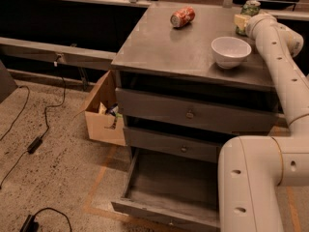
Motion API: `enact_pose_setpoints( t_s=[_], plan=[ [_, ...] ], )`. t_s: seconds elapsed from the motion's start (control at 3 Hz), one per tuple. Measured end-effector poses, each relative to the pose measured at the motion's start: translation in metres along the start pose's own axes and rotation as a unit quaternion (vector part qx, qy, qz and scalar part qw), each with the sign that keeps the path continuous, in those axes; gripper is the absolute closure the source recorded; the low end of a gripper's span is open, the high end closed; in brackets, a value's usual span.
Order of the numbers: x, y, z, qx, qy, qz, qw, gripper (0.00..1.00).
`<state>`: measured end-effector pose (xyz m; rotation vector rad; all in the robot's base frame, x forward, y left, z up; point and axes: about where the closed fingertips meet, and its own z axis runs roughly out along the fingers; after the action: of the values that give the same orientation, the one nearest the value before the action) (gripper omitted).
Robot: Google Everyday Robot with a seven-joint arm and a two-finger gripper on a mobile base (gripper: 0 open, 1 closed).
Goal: Place green can into bottom drawer
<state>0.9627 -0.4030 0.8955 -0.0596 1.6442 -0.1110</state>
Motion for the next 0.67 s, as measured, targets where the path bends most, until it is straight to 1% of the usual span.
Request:
enact_pose_setpoints(
  t_s=[0.33,0.67],
  plan=[
    [0.0004,-0.0024,-0.0017,-0.001,0.001,-0.003,1.0000,0.65],
    [-0.0033,-0.0003,-0.0081,-0.016,0.013,-0.011,0.9997,0.88]
  ],
)
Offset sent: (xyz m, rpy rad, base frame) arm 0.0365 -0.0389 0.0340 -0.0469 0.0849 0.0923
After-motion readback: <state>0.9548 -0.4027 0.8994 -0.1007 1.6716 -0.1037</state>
